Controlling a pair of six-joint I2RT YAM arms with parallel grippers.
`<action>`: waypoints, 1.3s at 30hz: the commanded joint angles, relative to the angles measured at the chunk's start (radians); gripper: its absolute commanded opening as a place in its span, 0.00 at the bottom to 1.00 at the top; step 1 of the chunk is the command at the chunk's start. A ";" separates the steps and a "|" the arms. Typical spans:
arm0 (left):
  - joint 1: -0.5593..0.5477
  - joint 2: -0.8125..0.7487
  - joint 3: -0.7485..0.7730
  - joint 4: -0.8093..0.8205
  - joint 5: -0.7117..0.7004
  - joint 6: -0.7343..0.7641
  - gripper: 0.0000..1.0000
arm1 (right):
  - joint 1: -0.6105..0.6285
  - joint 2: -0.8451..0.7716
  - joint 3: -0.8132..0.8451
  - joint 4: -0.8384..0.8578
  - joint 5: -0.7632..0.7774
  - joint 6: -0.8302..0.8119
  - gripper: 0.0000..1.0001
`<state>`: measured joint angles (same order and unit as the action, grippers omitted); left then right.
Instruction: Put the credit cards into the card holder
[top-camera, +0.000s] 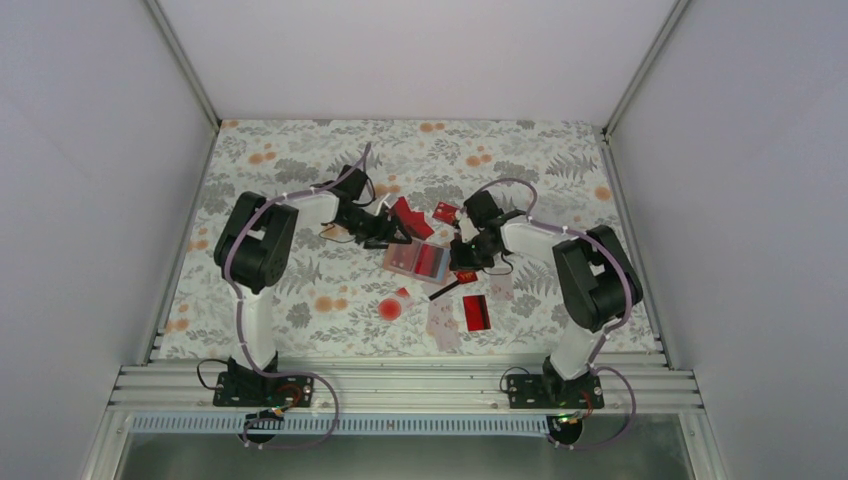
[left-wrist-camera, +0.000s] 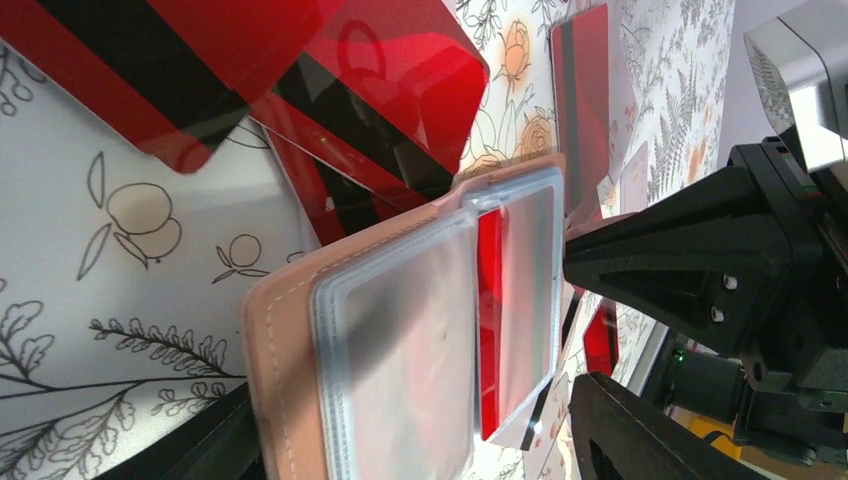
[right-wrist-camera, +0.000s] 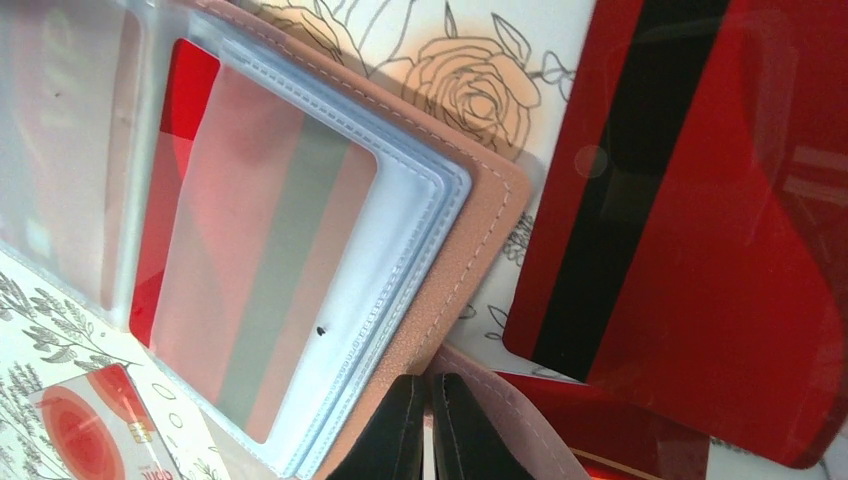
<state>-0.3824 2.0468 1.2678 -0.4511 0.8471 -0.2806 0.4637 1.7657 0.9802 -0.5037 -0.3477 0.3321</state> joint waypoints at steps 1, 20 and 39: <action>-0.004 -0.066 -0.005 -0.008 0.038 -0.014 0.70 | 0.013 0.070 0.011 0.041 0.004 0.012 0.04; -0.024 -0.167 -0.157 0.051 0.009 -0.072 0.65 | 0.120 0.211 0.221 0.032 0.001 0.031 0.04; -0.050 -0.114 -0.045 -0.073 -0.139 -0.044 0.30 | 0.047 -0.064 0.112 -0.068 0.040 0.067 0.25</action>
<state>-0.4286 1.9068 1.1698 -0.4694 0.7658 -0.3462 0.5228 1.6985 1.1255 -0.5510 -0.3576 0.3695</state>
